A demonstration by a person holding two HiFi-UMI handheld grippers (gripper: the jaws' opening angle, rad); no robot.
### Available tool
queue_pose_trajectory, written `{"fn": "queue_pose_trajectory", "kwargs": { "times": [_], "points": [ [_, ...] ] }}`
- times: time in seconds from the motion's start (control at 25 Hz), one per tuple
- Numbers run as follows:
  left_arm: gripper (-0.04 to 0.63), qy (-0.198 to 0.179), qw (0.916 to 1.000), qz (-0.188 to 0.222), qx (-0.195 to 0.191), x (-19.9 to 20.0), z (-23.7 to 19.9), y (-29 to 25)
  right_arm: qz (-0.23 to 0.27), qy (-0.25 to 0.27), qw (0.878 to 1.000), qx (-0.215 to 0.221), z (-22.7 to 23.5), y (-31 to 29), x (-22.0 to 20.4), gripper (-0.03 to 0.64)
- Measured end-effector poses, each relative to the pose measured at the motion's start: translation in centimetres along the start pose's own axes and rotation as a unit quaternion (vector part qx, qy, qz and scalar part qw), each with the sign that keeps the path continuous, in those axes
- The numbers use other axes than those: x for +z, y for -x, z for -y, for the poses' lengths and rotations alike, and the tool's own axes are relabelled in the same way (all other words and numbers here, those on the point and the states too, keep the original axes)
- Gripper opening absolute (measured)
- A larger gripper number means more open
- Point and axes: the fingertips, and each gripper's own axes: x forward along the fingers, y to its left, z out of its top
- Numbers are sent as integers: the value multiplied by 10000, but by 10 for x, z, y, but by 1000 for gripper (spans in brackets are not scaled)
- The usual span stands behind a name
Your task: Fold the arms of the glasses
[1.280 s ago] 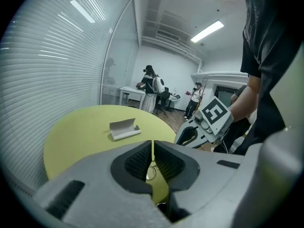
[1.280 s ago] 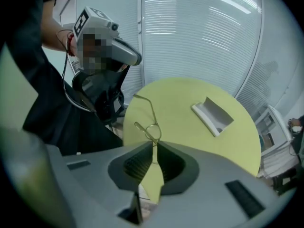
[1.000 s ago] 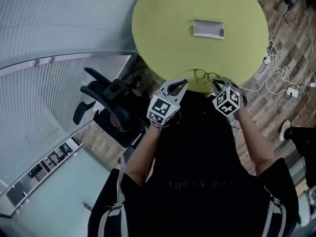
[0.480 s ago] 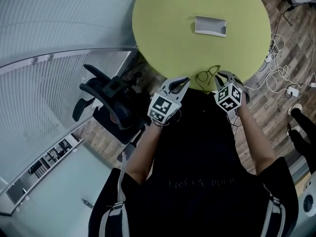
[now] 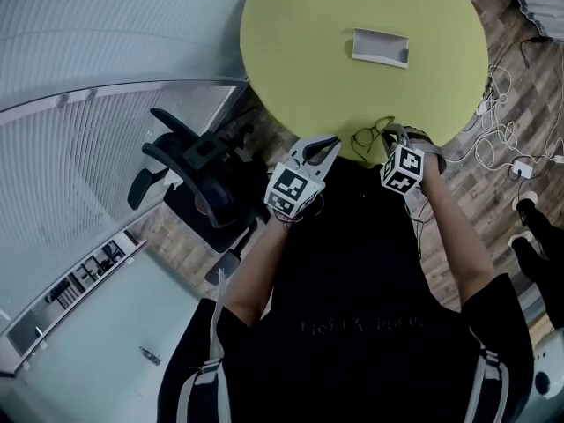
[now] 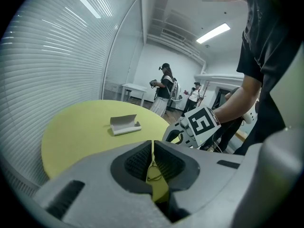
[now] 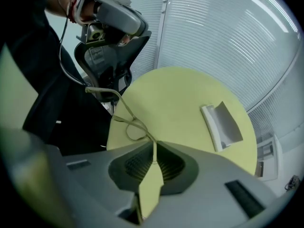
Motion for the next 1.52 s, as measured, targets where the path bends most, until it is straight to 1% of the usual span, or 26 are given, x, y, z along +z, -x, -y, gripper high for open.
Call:
{"fn": "queue_pose_trajectory", "kwargs": {
  "times": [0.2,0.44,0.64,0.8,1.04,1.16,1.32,1.4,1.52],
  "points": [
    [25,101,9999,28,74,-3,-1,2,-26,12,10000,-28,2,-6,-2,34],
    [25,182,9998,9,118,-8,1,3,-145,6,9997,174,-5,-22,-2,34],
    [25,266,9995,2,175,-13,1,6,-163,-297,9991,248,-4,-32,-1,34],
    [25,336,9993,-9,189,-18,2,8,-166,-409,9987,242,-1,-39,0,34],
    [25,412,9990,-98,153,-28,4,6,-184,-660,9970,363,-2,-48,-1,34],
    [25,447,9989,-127,89,-31,7,3,-127,-804,9957,446,-2,-37,-3,34],
    [25,520,9983,-241,-109,-42,15,-7,256,-1304,9903,398,9,-16,-2,34],
    [25,580,9975,-311,-238,-50,21,-15,424,-1547,9862,401,15,-18,2,34],
    [25,629,9958,-471,-466,-65,31,-29,434,-1731,9826,509,18,-31,4,34]
  ]
}}
